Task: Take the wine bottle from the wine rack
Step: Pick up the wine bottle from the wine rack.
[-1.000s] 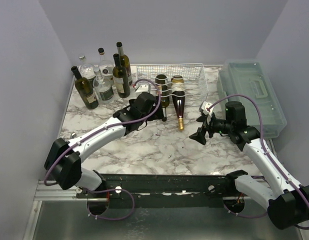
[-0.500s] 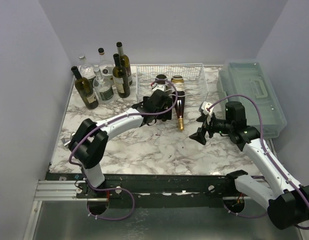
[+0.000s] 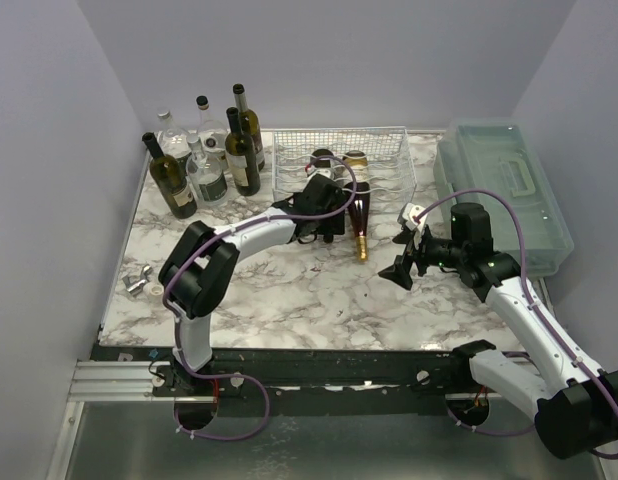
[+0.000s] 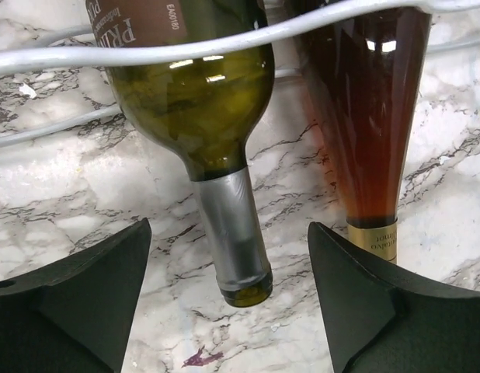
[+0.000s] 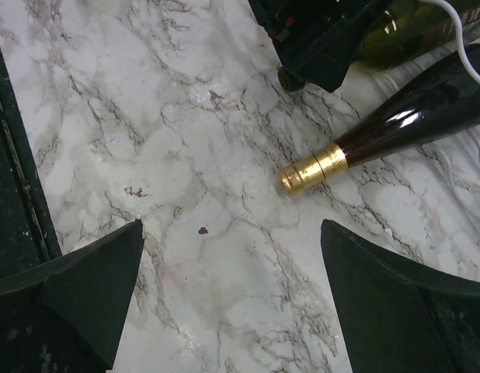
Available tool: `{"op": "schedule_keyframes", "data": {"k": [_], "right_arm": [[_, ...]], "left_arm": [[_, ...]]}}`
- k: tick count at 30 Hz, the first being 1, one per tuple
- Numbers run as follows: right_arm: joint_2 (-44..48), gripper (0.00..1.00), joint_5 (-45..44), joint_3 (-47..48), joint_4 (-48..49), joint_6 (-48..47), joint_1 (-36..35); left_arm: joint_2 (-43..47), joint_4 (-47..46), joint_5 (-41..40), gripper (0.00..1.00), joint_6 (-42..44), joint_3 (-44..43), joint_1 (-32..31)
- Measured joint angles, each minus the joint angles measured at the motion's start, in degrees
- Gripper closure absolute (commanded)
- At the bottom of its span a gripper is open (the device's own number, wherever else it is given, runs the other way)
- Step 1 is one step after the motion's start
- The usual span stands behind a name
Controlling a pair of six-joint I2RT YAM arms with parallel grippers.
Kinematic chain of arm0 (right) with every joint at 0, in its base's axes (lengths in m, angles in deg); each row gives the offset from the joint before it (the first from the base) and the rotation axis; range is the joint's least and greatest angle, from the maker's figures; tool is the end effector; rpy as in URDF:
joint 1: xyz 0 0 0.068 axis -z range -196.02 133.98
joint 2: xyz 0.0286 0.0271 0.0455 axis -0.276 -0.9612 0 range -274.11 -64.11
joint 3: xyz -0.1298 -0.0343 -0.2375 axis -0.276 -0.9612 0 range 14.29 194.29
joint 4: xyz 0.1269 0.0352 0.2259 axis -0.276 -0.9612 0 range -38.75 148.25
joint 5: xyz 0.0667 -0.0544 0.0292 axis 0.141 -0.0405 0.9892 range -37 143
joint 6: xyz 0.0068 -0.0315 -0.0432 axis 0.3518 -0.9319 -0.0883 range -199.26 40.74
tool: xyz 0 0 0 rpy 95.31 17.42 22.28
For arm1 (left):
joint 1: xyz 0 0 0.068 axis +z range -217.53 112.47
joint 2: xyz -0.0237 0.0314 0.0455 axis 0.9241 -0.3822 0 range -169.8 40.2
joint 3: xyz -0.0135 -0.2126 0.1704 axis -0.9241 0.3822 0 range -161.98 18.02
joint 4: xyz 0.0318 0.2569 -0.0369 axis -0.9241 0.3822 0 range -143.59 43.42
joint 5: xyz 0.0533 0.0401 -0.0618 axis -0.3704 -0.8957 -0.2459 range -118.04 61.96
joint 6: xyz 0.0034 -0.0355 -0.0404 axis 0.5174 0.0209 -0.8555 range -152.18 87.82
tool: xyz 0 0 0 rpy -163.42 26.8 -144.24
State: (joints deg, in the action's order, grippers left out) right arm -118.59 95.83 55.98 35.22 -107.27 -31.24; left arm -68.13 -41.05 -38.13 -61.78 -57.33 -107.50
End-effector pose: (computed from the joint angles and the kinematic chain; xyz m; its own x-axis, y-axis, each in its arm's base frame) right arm 0.1866 0.0759 0.2741 -0.1585 -0.4000 -0.9027 -0.9048 0.4248 -0.0294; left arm 0.3241 -0.2635 0.2033 -0.7413 -0.0132 -0.6710 0.1980 0.9510 -0.2375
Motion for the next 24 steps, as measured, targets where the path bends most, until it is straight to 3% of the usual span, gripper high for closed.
{"op": "schedule_keyframes", "data": {"k": [5,24], "right_arm": [[0.00,0.01,0.00,0.00,0.00,-0.07,0.13],[0.00,0.01,0.00,0.00,0.00,-0.13,0.24]], "left_arm": [[-1.55,-0.33,3.48,0.30,-1.55,-0.55,1.53],[-6.01,-0.59,11.15,0.37,-5.18,-2.97,3.48]]}}
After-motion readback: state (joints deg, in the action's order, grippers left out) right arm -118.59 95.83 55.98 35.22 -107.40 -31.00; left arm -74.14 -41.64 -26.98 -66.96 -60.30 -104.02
